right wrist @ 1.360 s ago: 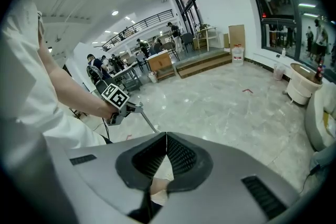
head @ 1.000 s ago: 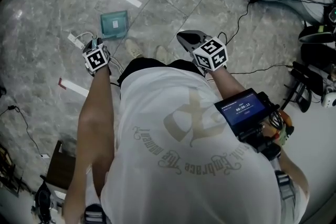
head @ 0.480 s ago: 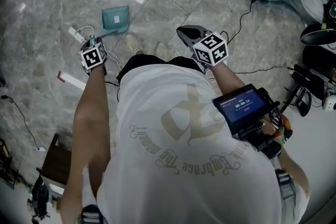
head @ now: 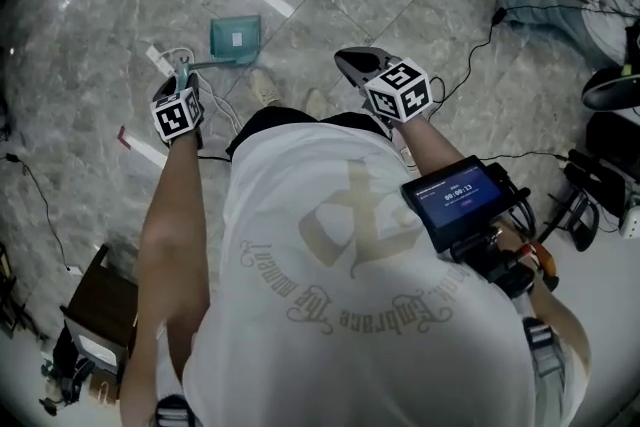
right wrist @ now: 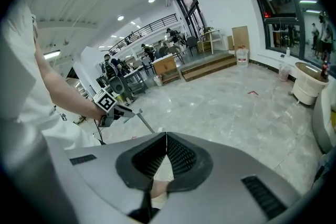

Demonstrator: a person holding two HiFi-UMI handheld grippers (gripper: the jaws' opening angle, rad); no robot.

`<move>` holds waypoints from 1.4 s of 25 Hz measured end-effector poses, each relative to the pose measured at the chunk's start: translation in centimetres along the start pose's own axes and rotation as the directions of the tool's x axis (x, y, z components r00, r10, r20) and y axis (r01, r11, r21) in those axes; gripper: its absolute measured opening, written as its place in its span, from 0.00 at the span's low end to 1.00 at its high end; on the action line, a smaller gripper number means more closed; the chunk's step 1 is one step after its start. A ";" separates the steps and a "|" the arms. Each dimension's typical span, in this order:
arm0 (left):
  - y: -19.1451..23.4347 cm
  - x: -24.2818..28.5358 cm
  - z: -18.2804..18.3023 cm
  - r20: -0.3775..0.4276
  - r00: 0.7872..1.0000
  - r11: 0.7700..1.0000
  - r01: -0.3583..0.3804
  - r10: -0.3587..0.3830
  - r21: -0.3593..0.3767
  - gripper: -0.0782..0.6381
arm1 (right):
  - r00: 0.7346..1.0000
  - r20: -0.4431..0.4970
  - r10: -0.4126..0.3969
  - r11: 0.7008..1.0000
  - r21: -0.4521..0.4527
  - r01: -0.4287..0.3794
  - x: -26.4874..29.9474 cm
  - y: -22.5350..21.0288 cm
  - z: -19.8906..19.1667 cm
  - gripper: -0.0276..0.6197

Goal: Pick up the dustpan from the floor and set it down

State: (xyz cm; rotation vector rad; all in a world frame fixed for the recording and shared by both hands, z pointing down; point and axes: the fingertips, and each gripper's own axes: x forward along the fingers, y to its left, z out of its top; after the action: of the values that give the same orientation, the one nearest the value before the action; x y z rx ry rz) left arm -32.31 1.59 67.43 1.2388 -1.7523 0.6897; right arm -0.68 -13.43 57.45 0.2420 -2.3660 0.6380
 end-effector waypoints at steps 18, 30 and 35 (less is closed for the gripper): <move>-4.2 -10.5 -0.9 0.254 0.967 0.990 0.034 0.002 -0.138 0.31 | 0.980 0.116 0.159 0.978 -0.150 -0.141 1.5 3.9 4.5 0.07; -10.3 -15.7 0.0 0.400 0.908 0.984 0.167 -0.129 -0.061 0.13 | 0.951 0.135 0.280 0.924 -0.305 -0.229 0.9 7.8 5.7 0.07; -10.9 -16.2 -0.8 0.408 0.905 0.982 0.170 -0.124 -0.079 0.13 | 0.948 0.136 0.289 0.923 -0.301 -0.238 0.9 8.0 4.9 0.07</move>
State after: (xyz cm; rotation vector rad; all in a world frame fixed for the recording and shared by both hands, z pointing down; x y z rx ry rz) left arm -19.67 5.78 53.20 1.4933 -1.9683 0.2508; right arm -6.72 -9.03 51.79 -0.1582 -2.6527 0.4048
